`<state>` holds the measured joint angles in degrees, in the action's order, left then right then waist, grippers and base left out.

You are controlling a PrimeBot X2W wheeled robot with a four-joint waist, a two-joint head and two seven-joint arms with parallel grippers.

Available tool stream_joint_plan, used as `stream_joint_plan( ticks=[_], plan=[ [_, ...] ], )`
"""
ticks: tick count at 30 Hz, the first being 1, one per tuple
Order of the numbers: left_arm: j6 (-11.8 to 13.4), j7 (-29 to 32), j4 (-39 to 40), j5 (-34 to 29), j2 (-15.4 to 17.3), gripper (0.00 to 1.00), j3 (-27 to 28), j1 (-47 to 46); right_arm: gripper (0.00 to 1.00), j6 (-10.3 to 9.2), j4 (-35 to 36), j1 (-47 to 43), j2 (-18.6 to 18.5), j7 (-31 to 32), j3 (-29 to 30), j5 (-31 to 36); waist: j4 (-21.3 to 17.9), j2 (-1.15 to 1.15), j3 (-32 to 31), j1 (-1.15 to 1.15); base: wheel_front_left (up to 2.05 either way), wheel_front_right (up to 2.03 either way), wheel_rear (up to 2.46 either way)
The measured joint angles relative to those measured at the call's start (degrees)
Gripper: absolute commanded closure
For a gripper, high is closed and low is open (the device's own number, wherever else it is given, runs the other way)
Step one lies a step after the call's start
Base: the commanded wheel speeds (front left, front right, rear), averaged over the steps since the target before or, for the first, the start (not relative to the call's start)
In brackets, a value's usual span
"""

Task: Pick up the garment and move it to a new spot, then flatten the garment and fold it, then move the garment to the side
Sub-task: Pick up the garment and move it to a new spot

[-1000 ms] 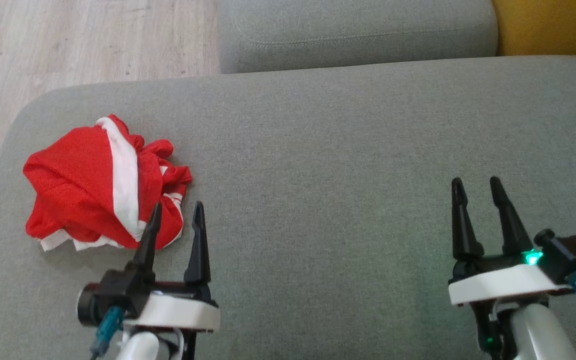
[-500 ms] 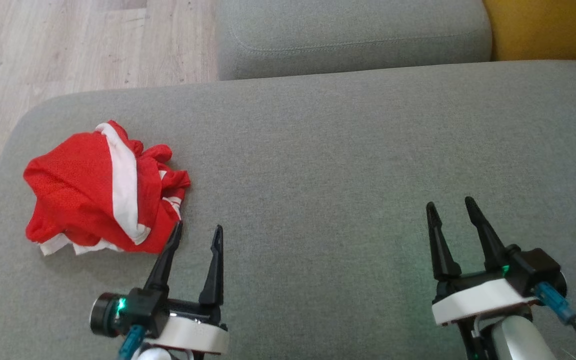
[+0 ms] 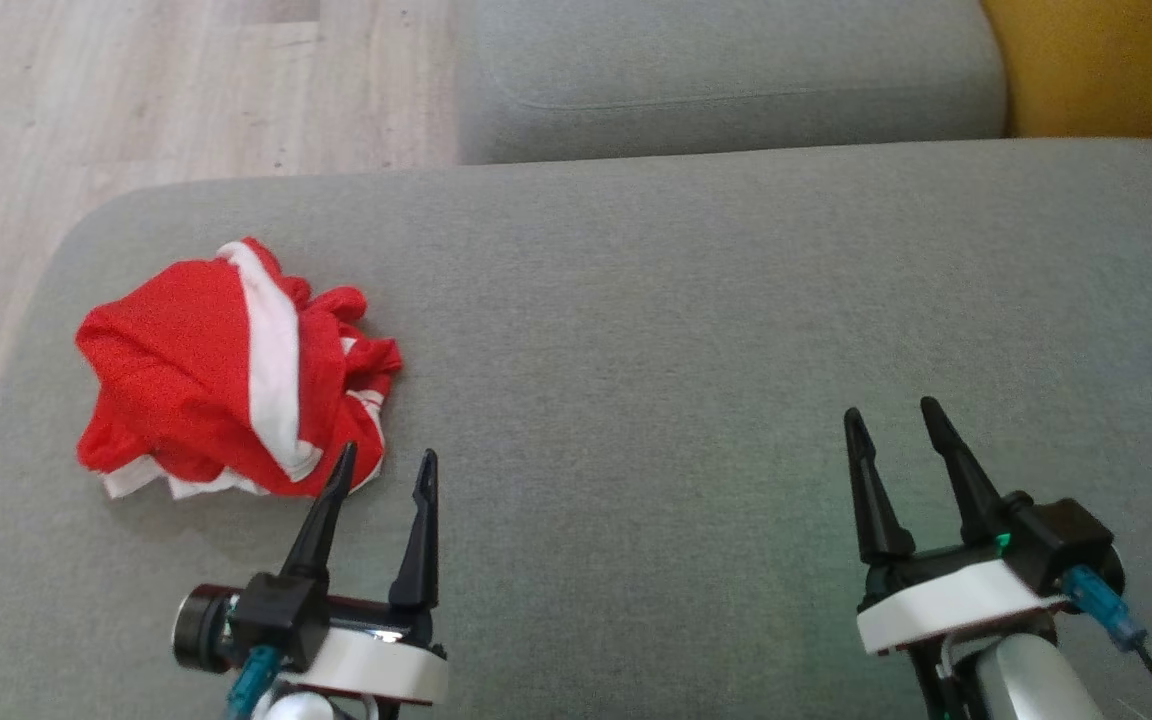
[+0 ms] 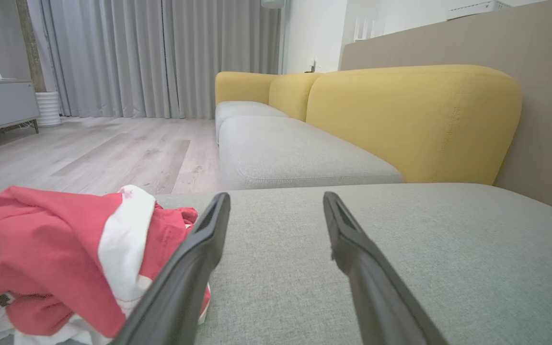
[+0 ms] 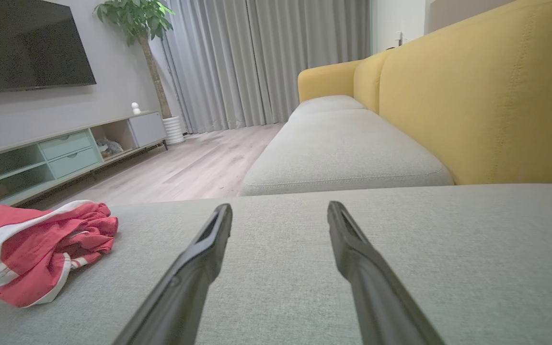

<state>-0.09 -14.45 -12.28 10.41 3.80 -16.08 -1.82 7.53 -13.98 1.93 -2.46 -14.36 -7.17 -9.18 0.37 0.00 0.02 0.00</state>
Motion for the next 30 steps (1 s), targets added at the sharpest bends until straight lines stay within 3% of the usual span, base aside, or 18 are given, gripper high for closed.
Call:
stream_joint_plan(
  ticks=[30],
  plan=[
    [-1.2,0.0,-0.31,-3.26,-0.56,0.0,5.27,3.73,0.0,0.0,1.44,-3.11,-0.04,0.0,-7.62,-2.97,18.23,0.0,-3.62,0.0,0.0,0.0,0.0]
  ],
)
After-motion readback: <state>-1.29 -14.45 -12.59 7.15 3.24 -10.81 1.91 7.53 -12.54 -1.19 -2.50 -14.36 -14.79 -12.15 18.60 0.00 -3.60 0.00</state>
